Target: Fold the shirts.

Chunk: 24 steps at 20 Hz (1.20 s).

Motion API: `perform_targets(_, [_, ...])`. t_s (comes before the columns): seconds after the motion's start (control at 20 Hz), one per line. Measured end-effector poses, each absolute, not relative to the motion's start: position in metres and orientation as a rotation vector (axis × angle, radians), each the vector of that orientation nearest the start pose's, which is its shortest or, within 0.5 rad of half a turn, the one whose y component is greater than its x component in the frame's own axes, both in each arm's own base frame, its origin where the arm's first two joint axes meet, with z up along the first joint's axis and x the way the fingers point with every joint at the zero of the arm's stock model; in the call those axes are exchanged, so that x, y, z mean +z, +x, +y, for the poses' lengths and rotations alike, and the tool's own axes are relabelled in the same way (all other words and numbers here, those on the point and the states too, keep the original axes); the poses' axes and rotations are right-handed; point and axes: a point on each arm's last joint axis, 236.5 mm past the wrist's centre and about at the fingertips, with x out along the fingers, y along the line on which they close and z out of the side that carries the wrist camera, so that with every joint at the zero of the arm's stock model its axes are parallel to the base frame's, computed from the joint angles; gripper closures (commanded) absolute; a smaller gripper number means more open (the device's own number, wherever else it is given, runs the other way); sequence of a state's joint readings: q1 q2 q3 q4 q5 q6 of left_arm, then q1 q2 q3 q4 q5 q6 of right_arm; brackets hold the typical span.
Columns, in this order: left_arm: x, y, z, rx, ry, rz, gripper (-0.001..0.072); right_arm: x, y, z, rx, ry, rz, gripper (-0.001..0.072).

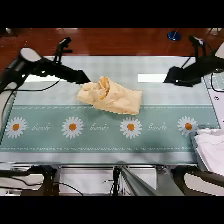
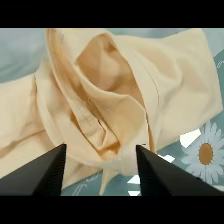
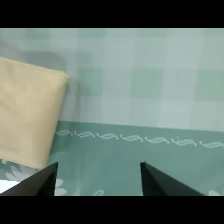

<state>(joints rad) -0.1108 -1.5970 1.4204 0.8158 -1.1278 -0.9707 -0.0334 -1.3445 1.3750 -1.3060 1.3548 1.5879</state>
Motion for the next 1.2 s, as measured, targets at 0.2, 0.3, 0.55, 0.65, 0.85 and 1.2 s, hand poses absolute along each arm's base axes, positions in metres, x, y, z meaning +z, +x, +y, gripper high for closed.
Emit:
perform_targets(0.2, [0.015,0.460,-0.218,-0.879,-0.111,1.096,0.0080,0.021,0.374,0.040,0.139,0.274,1.433,0.0121])
perform_targets(0.3, [0.012,0.457,-0.225,-0.920,-0.097,1.124,0.0058,0.008,0.373,0.047,0.165,0.310,1.460,0.0120])
perform_targets(0.55, [-0.012,0.449,-0.225,-0.925,-0.013,1.205,-0.0013,-0.005,0.382,0.068,0.247,0.396,1.460,0.0120])
perform_targets(0.65, [-0.029,0.447,-0.216,-0.880,0.027,1.263,-0.0013,-0.005,0.384,0.073,0.272,0.409,1.452,0.0119])
perform_targets(0.85, [-0.047,0.441,-0.198,-0.814,0.078,1.349,-0.0013,-0.007,0.387,0.079,0.305,0.415,1.433,0.0118])
perform_targets(1.2, [-0.054,0.436,-0.186,-0.773,0.102,1.402,0.0072,-0.040,0.378,0.115,0.380,0.594,1.403,0.0118])
